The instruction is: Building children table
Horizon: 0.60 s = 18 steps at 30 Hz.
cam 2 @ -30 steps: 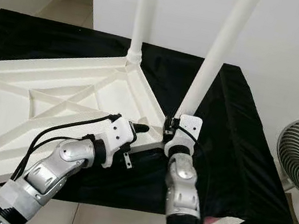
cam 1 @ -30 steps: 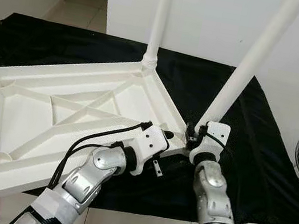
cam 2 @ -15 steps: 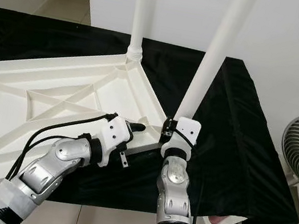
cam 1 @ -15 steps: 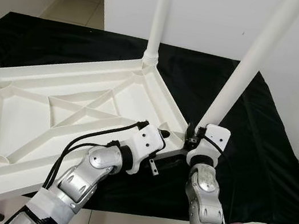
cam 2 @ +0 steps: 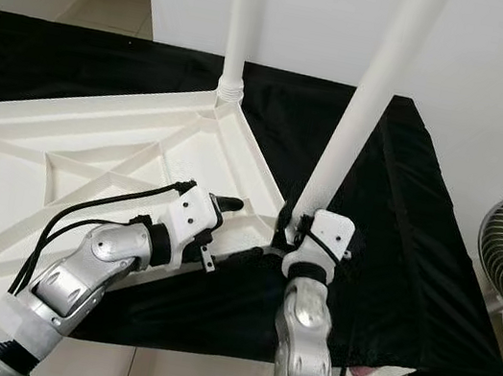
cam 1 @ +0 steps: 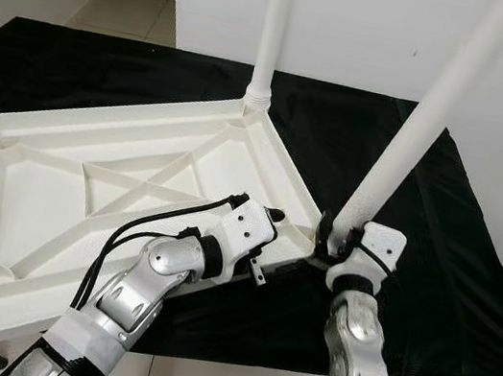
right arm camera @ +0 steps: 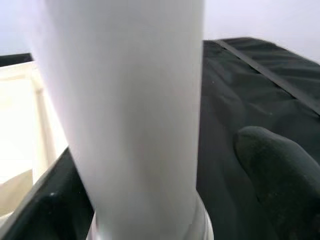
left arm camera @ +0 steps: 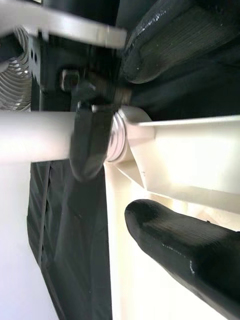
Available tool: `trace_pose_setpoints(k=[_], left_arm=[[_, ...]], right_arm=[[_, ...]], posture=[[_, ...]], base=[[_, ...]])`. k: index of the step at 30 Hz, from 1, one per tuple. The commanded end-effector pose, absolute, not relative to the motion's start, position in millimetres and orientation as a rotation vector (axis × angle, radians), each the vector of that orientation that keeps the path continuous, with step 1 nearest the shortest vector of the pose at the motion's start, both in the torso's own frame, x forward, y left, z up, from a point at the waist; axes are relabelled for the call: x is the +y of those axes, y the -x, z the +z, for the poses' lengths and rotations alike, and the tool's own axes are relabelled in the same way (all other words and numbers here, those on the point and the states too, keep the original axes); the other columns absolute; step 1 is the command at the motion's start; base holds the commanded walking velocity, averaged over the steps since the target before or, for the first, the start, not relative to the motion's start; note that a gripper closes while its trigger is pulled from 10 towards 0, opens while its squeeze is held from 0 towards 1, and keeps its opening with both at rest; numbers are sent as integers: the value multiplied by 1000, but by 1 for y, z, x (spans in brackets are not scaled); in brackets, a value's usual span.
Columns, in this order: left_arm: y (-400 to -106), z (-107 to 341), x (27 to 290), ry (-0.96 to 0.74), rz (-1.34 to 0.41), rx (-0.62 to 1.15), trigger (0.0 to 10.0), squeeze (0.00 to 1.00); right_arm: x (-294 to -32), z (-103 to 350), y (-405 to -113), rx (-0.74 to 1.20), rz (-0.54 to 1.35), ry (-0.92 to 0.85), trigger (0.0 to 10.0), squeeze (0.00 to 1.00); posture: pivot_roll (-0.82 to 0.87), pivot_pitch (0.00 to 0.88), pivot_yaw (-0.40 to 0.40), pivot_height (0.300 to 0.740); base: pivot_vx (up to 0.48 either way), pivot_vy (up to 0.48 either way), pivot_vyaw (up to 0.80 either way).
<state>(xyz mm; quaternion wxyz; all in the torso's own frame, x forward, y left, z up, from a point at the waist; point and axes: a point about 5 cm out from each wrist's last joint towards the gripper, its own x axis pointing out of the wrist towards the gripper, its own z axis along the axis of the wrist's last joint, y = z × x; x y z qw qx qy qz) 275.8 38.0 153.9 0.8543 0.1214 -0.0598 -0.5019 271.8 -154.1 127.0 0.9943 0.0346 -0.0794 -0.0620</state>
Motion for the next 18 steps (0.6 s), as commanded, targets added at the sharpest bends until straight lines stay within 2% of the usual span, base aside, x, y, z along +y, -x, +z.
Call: trace_pose_setpoints(k=[1,5,9,16,17,18], left_arm=[[-274,150,41,-252,-1038,-116,10000,0],[-273,149,41,-250,-1037,-114,10000,0],[-273,149,39,-235,-1034,-114,10000,0],[-271,148,38,-231,-1050,-107,10000,0],[-271,148,39,-233,-1049,-106,10000,0],[-271,148,39,-233,-1049,-106,10000,0]], right_arm=[[-162,123,-260,-149,-118,-73,10000,0],[-166,122,-252,-151,-105,-77,10000,0],[-167,132,-236,-216,-16,-110,10000,0],[-161,132,-224,-200,103,-114,10000,0],[-159,132,-221,-191,131,-124,4941,0],[-159,132,-221,-191,131,-124,4941,0]], posture=[[126,44,-58,740],[116,48,-65,740],[91,65,-54,740],[83,76,-48,740],[79,85,-45,740],[79,85,-45,740]], base=[[0,0,0],[0,0,0],[0,0,0],[0,0,0],[0,0,0],[0,0,0]])
